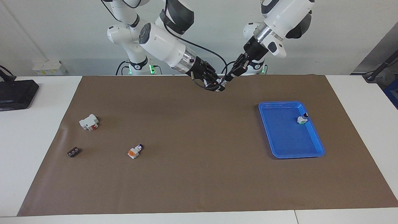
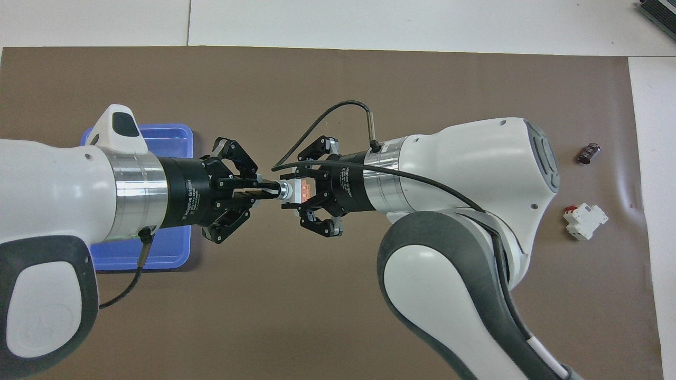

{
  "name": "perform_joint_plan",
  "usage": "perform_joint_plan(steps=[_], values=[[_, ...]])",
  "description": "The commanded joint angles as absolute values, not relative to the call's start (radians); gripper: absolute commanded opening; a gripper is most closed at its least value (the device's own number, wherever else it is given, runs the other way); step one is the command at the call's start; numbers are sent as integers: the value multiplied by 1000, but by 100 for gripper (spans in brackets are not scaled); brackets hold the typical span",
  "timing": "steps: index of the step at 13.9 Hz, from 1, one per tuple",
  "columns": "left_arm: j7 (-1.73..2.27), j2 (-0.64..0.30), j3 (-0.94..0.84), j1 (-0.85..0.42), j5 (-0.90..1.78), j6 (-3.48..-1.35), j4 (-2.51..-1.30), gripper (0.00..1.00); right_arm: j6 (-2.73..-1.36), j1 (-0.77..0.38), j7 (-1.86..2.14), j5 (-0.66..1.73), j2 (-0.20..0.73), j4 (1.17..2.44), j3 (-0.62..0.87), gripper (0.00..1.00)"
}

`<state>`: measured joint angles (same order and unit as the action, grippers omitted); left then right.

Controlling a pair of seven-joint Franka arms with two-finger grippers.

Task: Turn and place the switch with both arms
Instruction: 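Close the left gripper on the switch held by the right gripper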

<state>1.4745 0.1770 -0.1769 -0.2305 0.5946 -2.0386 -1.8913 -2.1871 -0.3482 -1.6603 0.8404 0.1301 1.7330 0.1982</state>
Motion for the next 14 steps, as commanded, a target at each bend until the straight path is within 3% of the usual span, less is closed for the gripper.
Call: perform_joint_plan(steps=[1,14], values=[[1644,195,-175,-245,581,-2094,-1922,0,-2172,-348,-1689,831,124,1726,206,0],[2690,198,-199,-201,424,-2080,-1931,0,-2171,-348,-1687,831,124,1726,206,0]])
